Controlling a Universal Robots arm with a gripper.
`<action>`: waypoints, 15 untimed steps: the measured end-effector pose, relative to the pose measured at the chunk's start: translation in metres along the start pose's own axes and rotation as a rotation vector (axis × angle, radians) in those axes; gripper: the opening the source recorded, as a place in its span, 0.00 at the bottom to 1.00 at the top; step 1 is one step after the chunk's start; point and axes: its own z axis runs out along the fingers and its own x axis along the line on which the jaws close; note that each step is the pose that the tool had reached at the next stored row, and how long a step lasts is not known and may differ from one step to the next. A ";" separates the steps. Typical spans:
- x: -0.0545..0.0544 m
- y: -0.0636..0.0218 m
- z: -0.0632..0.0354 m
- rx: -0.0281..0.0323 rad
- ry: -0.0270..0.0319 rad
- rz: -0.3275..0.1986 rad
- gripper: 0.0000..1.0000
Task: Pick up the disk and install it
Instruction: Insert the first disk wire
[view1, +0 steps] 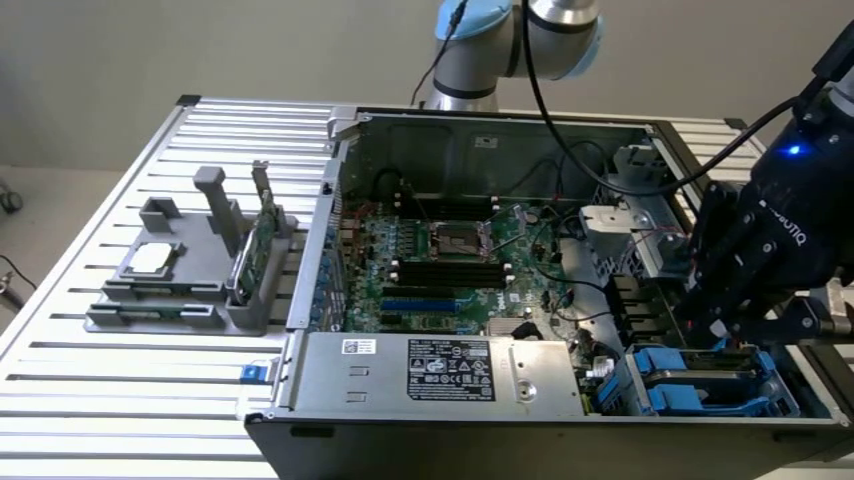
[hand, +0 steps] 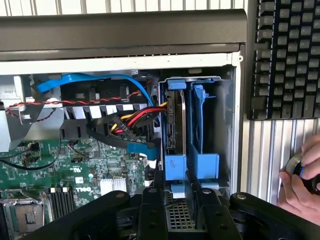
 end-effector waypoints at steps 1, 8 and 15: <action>0.000 -0.0005 0.0002 -0.0001 0.0002 0.000 0.31; 0.016 -0.0018 -0.0006 -0.0005 -0.0046 0.002 0.31; 0.024 0.0045 -0.0058 -0.0029 -0.0484 0.006 0.31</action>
